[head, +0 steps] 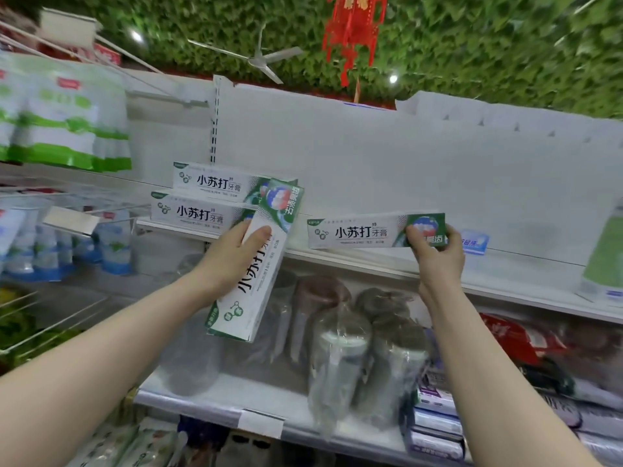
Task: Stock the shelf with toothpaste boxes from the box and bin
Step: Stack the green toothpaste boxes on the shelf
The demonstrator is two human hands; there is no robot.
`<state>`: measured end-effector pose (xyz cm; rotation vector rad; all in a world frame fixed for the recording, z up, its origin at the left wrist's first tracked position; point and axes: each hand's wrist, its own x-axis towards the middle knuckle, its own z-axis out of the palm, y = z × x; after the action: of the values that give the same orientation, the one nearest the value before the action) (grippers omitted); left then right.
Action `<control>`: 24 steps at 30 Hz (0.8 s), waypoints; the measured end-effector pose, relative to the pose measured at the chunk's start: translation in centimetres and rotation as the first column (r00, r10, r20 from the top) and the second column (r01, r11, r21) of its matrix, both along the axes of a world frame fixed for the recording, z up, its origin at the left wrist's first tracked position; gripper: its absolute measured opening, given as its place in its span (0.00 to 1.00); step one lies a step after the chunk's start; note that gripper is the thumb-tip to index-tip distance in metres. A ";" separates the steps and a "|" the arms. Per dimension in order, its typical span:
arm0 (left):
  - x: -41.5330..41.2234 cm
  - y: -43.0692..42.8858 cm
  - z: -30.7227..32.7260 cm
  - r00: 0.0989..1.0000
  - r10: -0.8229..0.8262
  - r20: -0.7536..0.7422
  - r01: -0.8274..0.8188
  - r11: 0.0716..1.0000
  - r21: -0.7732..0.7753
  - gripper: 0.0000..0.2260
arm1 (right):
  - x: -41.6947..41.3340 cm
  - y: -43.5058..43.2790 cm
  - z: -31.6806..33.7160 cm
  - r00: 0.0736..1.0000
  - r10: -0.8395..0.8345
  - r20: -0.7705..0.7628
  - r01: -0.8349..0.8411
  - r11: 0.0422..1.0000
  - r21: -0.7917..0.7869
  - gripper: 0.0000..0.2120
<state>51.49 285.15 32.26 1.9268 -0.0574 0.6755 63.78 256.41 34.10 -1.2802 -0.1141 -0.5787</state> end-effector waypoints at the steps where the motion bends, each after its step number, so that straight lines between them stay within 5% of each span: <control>1: 0.1 -0.2 0.0 1.000 0.003 0.009 -0.004 1.000 0.023 0.11 | 0.0 -0.2 -0.2 0.999 -0.042 -0.021 0.040 0.994 -0.100 0.27; 4: 0.2 -0.9 0.0 1.000 0.015 0.005 -0.015 0.998 0.063 0.13 | 0.4 -0.6 -0.5 0.983 -0.174 -0.052 0.139 0.904 -0.403 0.25; 8: 0.2 -1.9 -0.2 1.000 0.023 0.000 -0.023 0.995 0.093 0.12 | 1.4 -0.2 -1.6 0.931 -0.359 0.072 0.281 0.575 -0.768 0.23; 12: 0.1 -2.3 -0.8 1.000 0.011 -0.004 -0.010 0.996 0.094 0.11 | 1.6 0.3 -1.9 0.911 -0.390 0.132 0.333 0.511 -0.792 0.24; 14: 0.0 -2.4 -1.0 0.999 -0.020 -0.031 0.022 0.997 0.080 0.10 | 0.2 0.9 -2.0 0.888 -0.397 0.234 0.432 0.538 -0.724 0.30; 17: -0.3 -2.8 -1.4 0.996 -0.081 -0.047 0.085 0.993 0.081 0.09 | -2.2 2.1 -2.5 0.844 -0.284 0.455 0.526 0.605 -0.598 0.23; 20: -0.2 -2.9 -1.7 0.987 -0.146 -0.064 0.154 0.976 0.151 0.08 | -4.6 3.3 -2.3 0.938 -0.045 0.343 0.285 0.663 -0.692 0.15; 24: -0.4 -3.3 -1.7 0.972 -0.223 -0.074 0.235 0.905 0.355 0.17 | -7.5 4.2 -1.2 0.962 0.265 -0.060 -0.237 0.714 -0.658 0.22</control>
<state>51.11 281.82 30.57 2.2382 -0.4092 0.4992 56.32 260.63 32.92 -1.9102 -0.5651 -0.3239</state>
